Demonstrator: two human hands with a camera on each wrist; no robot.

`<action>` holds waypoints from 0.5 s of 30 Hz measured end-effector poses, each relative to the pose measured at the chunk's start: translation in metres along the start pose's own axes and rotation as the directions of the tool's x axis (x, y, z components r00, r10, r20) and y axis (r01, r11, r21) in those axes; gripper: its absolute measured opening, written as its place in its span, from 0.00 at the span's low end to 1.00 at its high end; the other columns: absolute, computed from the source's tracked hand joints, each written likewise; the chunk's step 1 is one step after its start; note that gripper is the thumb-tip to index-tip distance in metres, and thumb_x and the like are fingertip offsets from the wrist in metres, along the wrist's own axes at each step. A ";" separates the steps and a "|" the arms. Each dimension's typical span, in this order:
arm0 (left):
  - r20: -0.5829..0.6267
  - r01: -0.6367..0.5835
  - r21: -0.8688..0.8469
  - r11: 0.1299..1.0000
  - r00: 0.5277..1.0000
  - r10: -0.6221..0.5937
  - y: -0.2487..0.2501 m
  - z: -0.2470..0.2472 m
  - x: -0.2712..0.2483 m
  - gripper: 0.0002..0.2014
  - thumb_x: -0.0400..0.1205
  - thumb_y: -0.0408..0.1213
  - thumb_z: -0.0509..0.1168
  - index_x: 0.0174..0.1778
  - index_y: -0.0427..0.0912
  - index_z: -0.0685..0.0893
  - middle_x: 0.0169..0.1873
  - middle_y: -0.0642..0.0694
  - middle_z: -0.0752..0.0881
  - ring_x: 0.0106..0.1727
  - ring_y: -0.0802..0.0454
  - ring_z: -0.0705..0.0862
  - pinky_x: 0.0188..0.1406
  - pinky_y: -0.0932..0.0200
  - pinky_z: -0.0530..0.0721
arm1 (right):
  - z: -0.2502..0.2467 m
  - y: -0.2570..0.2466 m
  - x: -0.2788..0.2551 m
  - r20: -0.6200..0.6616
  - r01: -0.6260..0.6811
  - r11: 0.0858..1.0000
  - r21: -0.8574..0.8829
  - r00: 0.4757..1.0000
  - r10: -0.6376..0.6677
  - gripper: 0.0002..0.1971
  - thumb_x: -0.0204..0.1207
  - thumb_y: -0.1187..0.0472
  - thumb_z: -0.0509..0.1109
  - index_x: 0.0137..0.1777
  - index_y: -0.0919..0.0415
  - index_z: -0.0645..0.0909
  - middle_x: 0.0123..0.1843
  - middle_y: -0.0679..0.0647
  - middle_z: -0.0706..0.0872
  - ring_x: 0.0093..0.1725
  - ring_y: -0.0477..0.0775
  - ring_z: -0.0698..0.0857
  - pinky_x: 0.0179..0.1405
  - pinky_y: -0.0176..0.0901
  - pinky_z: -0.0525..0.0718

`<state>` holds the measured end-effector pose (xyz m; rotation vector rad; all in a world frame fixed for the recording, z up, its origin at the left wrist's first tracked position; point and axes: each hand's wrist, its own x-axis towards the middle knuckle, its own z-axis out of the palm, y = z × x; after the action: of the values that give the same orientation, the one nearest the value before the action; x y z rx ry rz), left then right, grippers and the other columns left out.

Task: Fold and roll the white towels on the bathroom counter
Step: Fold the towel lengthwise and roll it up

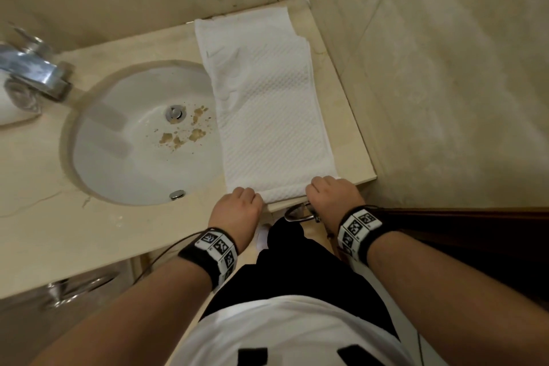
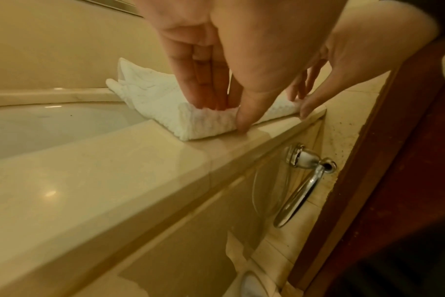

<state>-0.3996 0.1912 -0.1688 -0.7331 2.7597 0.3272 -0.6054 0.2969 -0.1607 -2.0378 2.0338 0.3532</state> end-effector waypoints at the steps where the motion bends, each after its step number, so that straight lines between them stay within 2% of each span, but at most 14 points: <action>1: -0.003 -0.004 -0.010 1.000 1.000 0.004 0.000 -0.004 0.002 0.08 0.62 0.34 0.67 0.36 0.39 0.85 0.32 0.41 0.83 0.33 0.39 0.83 0.24 0.52 0.79 | -0.001 0.002 0.003 -0.012 0.011 1.000 0.007 1.000 -0.011 0.11 0.48 0.68 0.73 0.32 0.60 0.79 0.31 0.57 0.79 0.27 0.60 0.79 0.24 0.43 0.66; 3: 0.018 -0.006 -0.021 1.000 1.000 0.007 -0.001 -0.010 0.006 0.08 0.61 0.35 0.66 0.34 0.39 0.84 0.30 0.41 0.82 0.31 0.38 0.83 0.22 0.53 0.78 | -0.005 0.006 0.011 0.002 0.025 1.000 0.008 1.000 -0.025 0.14 0.44 0.69 0.76 0.31 0.60 0.78 0.30 0.56 0.78 0.26 0.59 0.78 0.25 0.42 0.62; 5: 0.050 0.007 -0.016 1.000 0.999 -0.006 -0.002 -0.011 0.010 0.07 0.59 0.33 0.71 0.33 0.40 0.84 0.29 0.42 0.83 0.30 0.39 0.83 0.22 0.53 0.78 | -0.006 0.011 0.018 0.051 0.040 0.999 -0.001 0.998 -0.040 0.18 0.41 0.68 0.81 0.30 0.59 0.78 0.30 0.56 0.78 0.26 0.60 0.79 0.25 0.42 0.60; 7: 0.068 0.045 -0.053 0.998 0.997 -0.041 -0.006 -0.009 0.014 0.10 0.61 0.31 0.77 0.36 0.41 0.85 0.33 0.42 0.84 0.34 0.38 0.84 0.28 0.51 0.81 | -0.004 0.018 0.022 0.105 0.046 0.999 -0.017 0.993 -0.044 0.20 0.42 0.66 0.86 0.31 0.58 0.79 0.30 0.55 0.79 0.27 0.59 0.79 0.25 0.42 0.59; 8: 0.100 0.086 -0.101 0.991 0.992 -0.076 -0.008 -0.010 0.017 0.11 0.65 0.31 0.78 0.41 0.41 0.87 0.37 0.42 0.85 0.39 0.38 0.84 0.34 0.49 0.82 | -0.002 0.021 0.024 0.114 0.042 0.999 -0.031 0.993 -0.038 0.20 0.44 0.64 0.87 0.32 0.57 0.79 0.31 0.54 0.79 0.28 0.59 0.79 0.26 0.42 0.59; 11: 0.164 0.210 -0.214 0.954 0.970 -0.177 -0.019 -0.012 0.024 0.14 0.77 0.30 0.69 0.57 0.44 0.88 0.53 0.44 0.82 0.55 0.39 0.80 0.51 0.45 0.82 | -0.008 0.027 0.033 0.123 0.006 0.998 -0.066 0.992 0.002 0.14 0.55 0.61 0.84 0.37 0.53 0.82 0.36 0.51 0.83 0.35 0.57 0.82 0.31 0.44 0.61; 13: 0.185 0.262 -0.260 0.930 0.958 -0.218 -0.025 -0.014 0.031 0.15 0.78 0.28 0.67 0.59 0.45 0.88 0.56 0.44 0.79 0.58 0.40 0.77 0.55 0.44 0.82 | -0.017 0.028 0.042 0.170 -0.021 0.997 -0.072 0.985 0.033 0.09 0.68 0.59 0.75 0.48 0.51 0.83 0.47 0.49 0.84 0.48 0.56 0.83 0.39 0.46 0.64; 15: 0.208 0.295 -0.265 0.918 0.947 -0.244 -0.027 -0.019 0.040 0.14 0.81 0.29 0.66 0.59 0.46 0.88 0.57 0.45 0.78 0.61 0.40 0.76 0.58 0.43 0.81 | -0.020 0.030 0.052 0.185 -0.059 0.997 -0.054 0.980 0.068 0.11 0.74 0.59 0.68 0.55 0.50 0.82 0.55 0.50 0.81 0.57 0.56 0.80 0.45 0.48 0.67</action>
<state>-0.4231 0.1447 -0.1676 -1.0911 2.4321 0.7141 -0.6353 0.2410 -0.1596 -1.8898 1.9970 0.5881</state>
